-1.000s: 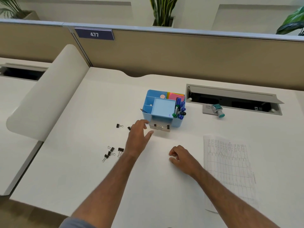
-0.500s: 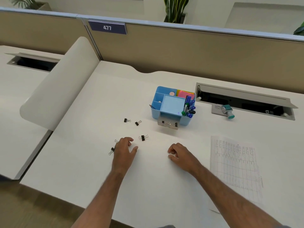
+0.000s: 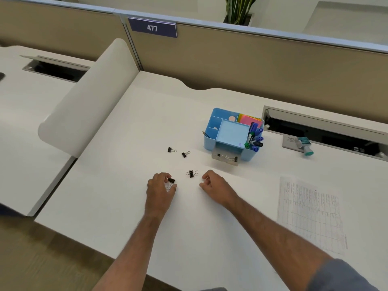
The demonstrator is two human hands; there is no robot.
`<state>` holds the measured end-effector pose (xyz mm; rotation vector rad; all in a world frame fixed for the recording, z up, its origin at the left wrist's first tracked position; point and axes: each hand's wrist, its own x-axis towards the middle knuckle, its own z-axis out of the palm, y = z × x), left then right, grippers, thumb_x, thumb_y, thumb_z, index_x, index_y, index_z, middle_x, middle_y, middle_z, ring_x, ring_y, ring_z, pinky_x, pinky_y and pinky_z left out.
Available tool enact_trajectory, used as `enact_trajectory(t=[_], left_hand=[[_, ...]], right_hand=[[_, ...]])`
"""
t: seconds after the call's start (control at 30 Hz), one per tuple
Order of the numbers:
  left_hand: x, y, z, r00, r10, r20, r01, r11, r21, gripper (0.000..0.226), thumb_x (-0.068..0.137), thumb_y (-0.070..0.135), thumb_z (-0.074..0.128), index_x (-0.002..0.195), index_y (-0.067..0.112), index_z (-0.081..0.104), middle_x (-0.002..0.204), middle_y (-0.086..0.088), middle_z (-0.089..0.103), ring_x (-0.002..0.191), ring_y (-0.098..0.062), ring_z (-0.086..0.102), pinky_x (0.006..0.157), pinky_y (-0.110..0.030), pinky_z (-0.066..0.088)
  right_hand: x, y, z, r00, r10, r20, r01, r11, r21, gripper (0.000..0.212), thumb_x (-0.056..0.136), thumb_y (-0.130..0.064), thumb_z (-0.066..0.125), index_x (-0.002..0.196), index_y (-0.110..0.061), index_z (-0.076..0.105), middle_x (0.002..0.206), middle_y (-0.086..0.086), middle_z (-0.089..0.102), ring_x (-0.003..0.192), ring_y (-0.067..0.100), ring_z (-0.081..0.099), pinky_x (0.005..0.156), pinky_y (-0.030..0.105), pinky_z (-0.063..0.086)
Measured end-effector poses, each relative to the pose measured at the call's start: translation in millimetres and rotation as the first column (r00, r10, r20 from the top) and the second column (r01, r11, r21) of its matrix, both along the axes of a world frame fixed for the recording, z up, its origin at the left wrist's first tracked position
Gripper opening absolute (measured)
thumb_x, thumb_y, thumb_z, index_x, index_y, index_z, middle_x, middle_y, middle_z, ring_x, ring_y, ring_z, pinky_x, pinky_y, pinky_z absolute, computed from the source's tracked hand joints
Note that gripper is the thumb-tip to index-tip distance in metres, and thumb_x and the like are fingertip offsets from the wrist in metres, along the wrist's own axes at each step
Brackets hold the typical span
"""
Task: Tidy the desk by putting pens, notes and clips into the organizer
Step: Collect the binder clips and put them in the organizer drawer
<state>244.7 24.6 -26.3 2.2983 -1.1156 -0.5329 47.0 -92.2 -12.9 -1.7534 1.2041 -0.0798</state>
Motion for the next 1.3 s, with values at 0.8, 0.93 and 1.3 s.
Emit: enact_trajectory(t=[0.8, 0.93, 1.3], left_hand=[[4.0, -10.8, -3.7, 0.998, -0.004, 0.063, 0.002, 0.999, 0.034, 0.023, 0.087, 0.02, 0.076, 0.107, 0.022, 0.063, 0.108, 0.01, 0.062, 0.102, -0.02, 0.049, 0.086, -0.028, 0.036], [3.2, -11.8, -1.8, 0.994, -0.02, 0.104, 0.013, 0.998, 0.065, 0.021, 0.087, 0.021, 0.075, 0.106, 0.022, 0.064, 0.104, 0.007, 0.063, 0.101, -0.022, 0.05, 0.087, -0.035, 0.043], [-2.1, -18.3, -1.0, 0.981, 0.02, 0.191, -0.036, 0.996, 0.081, 0.02, 0.083, 0.025, 0.075, 0.101, 0.02, 0.069, 0.093, 0.007, 0.068, 0.094, -0.025, 0.055, 0.087, -0.039, 0.041]], right_hand=[[37.5, -12.3, 1.0, 0.974, -0.162, -0.161, 0.152, 0.985, -0.077, 0.026, 0.101, -0.047, 0.055, 0.094, -0.023, 0.059, 0.09, -0.007, 0.067, 0.085, 0.021, 0.062, 0.069, 0.033, 0.043], [45.1, -13.2, 2.8, 0.971, -0.152, -0.183, 0.14, 0.987, -0.075, 0.025, 0.104, -0.044, 0.053, 0.096, -0.02, 0.059, 0.094, -0.006, 0.066, 0.088, 0.023, 0.06, 0.074, 0.034, 0.045], [10.5, -3.2, 21.7, 0.939, -0.323, 0.121, 0.31, 0.944, 0.114, 0.022, 0.1, -0.037, 0.063, 0.091, -0.017, 0.063, 0.08, 0.0, 0.076, 0.067, 0.011, 0.072, 0.064, 0.03, 0.053]])
